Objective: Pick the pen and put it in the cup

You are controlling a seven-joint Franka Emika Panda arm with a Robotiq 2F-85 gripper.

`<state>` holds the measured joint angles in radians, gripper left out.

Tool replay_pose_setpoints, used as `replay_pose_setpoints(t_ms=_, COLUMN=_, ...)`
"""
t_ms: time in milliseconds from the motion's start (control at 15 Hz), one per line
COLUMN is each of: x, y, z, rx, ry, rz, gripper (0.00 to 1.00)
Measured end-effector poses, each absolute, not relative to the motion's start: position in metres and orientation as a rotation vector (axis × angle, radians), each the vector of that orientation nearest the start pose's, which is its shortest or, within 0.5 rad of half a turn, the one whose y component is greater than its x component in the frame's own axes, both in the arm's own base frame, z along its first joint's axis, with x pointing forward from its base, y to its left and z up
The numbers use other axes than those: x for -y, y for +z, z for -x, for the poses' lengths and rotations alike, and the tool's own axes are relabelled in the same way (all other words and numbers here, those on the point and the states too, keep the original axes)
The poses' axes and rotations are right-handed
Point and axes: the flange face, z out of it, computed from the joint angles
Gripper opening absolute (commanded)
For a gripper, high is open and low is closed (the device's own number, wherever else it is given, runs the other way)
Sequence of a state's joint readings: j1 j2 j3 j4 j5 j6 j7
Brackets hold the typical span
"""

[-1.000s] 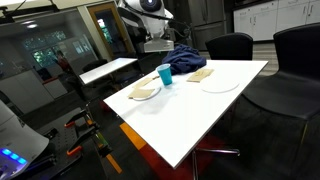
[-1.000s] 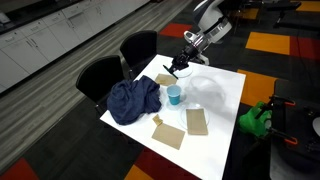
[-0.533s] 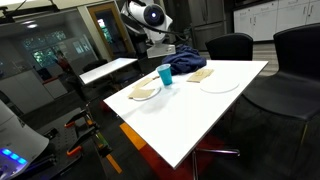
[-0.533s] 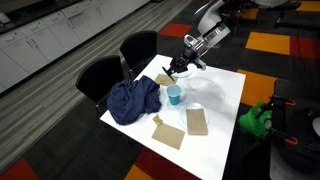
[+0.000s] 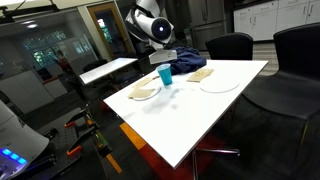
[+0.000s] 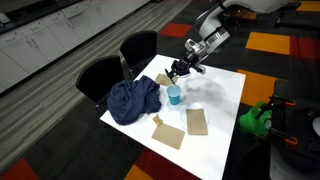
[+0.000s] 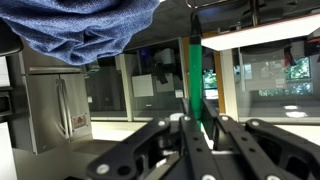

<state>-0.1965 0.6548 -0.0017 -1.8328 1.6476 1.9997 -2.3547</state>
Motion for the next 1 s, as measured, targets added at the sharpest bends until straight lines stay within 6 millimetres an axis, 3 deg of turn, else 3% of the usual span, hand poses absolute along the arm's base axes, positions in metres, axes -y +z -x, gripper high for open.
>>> replay_pose_setpoints(t_ms=1000, x=0.069, y=0.122, z=-0.637, rx=0.933, ry=-1.265, rz=1.847, gripper=0.04)
